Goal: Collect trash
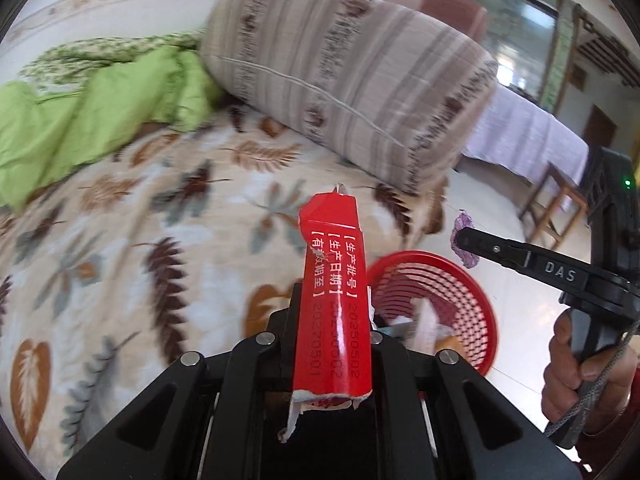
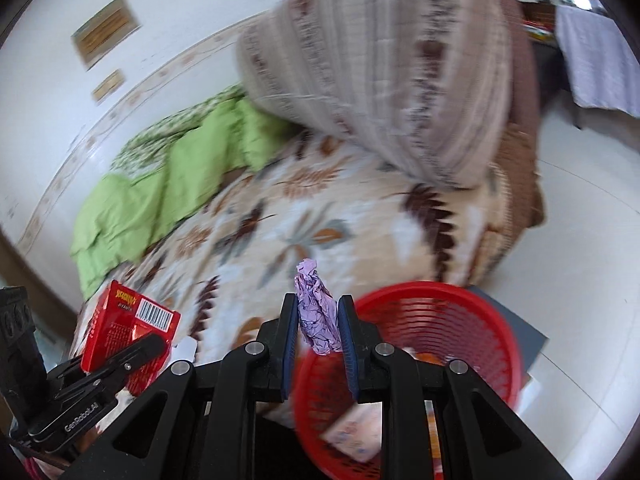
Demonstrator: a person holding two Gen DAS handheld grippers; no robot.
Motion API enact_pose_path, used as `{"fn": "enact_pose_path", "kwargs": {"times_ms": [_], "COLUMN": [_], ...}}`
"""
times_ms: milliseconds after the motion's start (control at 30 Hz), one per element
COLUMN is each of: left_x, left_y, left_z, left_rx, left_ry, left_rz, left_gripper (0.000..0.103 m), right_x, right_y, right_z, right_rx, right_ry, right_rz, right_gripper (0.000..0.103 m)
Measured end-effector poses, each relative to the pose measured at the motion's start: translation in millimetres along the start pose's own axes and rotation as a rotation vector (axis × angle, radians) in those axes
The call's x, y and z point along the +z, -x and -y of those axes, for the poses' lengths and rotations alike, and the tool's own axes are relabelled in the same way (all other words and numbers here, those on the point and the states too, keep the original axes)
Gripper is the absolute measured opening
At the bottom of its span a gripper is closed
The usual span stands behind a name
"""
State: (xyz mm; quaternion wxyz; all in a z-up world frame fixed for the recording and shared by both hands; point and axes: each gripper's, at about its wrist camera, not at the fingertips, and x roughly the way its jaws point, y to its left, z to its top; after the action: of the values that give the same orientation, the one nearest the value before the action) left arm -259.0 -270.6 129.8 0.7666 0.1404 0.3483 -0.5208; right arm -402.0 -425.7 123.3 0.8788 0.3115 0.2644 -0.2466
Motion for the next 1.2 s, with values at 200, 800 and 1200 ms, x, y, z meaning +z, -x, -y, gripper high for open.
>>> {"fn": "enact_pose_path", "kwargs": {"times_ms": [200,800,1200], "left_x": [8,-14,-46], "left_y": [-48,43,84], "left_z": [53,-10,-56], "left_rx": [-0.12,0.161,0.466], "left_ry": [-0.071,0.012,0.109], "left_rz": [-0.094,0.104,0.102], "left_gripper": [0.017,0.103,0.103], "right_x": [-3,-39,-61], "right_y": [-4,30,35], "right_z": [46,-30,-70], "right_rx": [-0.118,-0.563,-0.62], "right_ry": [-0.077,0.07,0.137], "right_rz": [-0.045,0.175,0.187], "right_gripper": [0.037,0.101,0.102]}}
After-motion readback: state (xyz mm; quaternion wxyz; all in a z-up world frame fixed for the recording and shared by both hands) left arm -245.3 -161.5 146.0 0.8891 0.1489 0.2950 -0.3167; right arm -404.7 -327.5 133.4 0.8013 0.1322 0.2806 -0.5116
